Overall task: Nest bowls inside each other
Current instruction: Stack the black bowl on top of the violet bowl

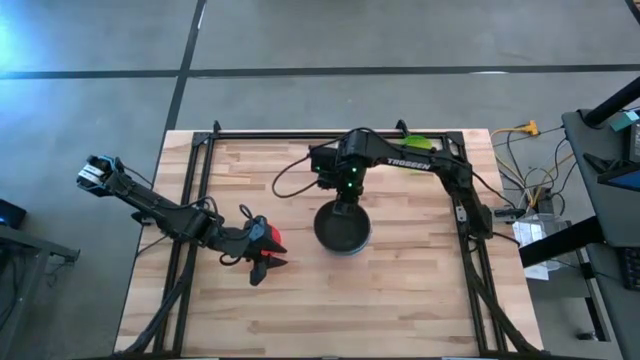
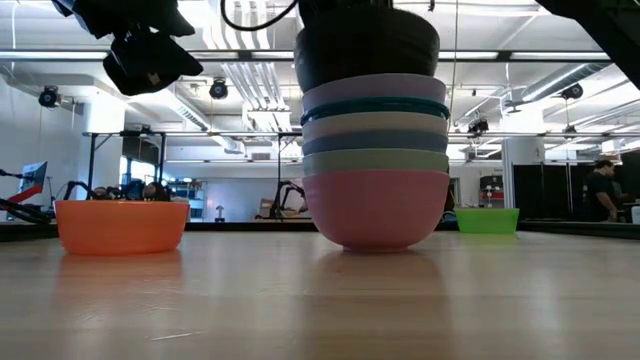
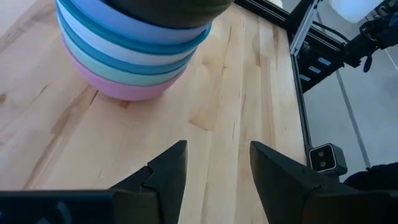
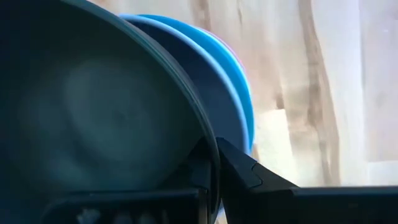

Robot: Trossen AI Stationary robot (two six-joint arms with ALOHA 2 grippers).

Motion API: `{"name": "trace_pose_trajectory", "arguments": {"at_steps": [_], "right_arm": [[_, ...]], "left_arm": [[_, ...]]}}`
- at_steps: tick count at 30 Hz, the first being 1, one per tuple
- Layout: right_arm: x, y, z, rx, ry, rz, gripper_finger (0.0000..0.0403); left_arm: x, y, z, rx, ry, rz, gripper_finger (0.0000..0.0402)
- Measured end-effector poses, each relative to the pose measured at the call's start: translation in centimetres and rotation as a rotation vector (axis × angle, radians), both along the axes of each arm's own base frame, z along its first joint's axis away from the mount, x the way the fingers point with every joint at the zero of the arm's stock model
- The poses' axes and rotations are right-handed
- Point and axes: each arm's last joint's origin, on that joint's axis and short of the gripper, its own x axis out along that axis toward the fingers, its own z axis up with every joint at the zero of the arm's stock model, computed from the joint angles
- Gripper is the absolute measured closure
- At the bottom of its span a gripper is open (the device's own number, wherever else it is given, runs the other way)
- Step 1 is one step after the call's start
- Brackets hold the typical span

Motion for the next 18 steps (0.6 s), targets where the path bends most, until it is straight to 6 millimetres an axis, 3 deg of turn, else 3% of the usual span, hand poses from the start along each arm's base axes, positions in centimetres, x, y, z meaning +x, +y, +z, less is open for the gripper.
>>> {"name": "trace_pose_trajectory", "arguments": {"at_steps": [13, 18], "right_arm": [[-0.4, -0.1, -2.1, -0.043, 0.091, -0.019, 0.0391], [-0.3, -0.1, -2.3, -0.053, 0.092, -0.02, 0.037]], "left_arm": [[0.0, 0.0, 0.0, -0.003, -0.002, 0.002, 0.0242], [0.0, 0.0, 0.0, -0.003, -0.002, 0.002, 0.0242]]}}
